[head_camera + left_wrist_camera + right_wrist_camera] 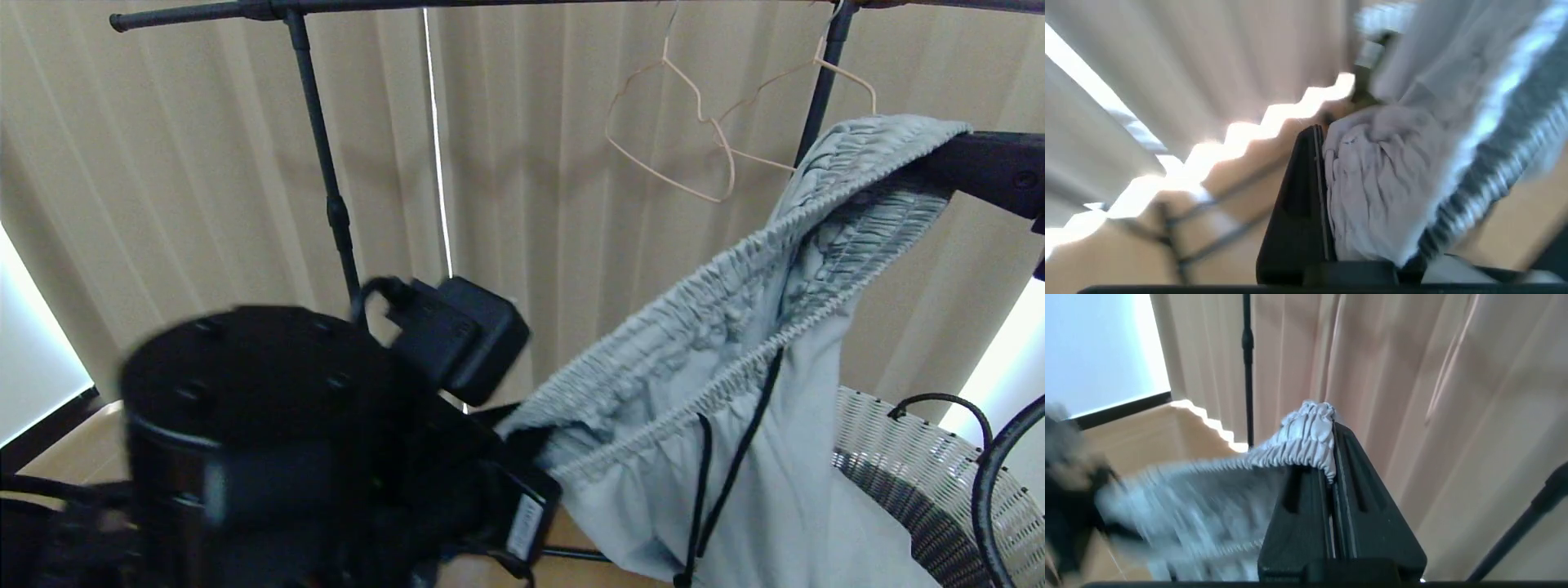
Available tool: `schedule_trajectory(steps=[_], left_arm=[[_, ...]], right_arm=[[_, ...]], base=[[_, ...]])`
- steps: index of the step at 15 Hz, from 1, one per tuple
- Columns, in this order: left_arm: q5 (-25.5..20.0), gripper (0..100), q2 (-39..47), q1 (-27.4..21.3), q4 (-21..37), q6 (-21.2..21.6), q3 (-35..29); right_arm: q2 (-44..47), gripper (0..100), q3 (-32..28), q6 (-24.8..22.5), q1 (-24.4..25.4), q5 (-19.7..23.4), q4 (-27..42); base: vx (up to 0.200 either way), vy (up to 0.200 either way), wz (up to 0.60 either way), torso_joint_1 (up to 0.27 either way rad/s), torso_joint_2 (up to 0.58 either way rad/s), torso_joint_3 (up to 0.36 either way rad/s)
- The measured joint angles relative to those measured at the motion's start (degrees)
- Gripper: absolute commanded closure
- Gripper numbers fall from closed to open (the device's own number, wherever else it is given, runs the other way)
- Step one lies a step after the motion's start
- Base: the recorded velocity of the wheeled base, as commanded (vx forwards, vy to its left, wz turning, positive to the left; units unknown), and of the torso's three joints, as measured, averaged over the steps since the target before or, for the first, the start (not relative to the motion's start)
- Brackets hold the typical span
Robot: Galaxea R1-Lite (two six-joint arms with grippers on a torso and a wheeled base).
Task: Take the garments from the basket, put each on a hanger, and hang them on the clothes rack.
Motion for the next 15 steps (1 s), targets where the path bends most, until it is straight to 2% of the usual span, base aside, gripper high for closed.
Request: schedule_trajectory(steps=[3,5,8,11,15], left_arm=[[-4.3,100,-10.9,7.2,12.5,3.0,-5.4],[-8.9,100,-15.4,11.6,19.2,3.4,-12.3],[-11.0,100,-16.8,16.5,26.1,3.4,-25.1],[-11.4,100,-12.8,19.3,29.0,3.4,-35.0],[-11.3,100,-8.0,20.1,29.2,3.2,-35.3]], right_arm=[[0.9,100,-2.2,0.0,0.1,0.1,0.0],[1.4,100,-4.1,0.0,0.1,0.1,0.0],[2.1,100,-8.1,0.0,0.0,0.0,0.1],[2.9,100,-10.5,-0.1,-0.4,-0.3,0.3],[4.0,100,-7.5,-0.1,-4.6,-0.3,0.3]], base=[[0.0,0.0,0.0,0.0,0.0,0.0],[0.0,0.0,0.0,0.0,0.0,0.0],[0.0,0.0,0.0,0.0,0.0,0.0],[0.0,0.0,0.0,0.0,0.0,0.0],[0.0,0.0,0.0,0.0,0.0,0.0]])
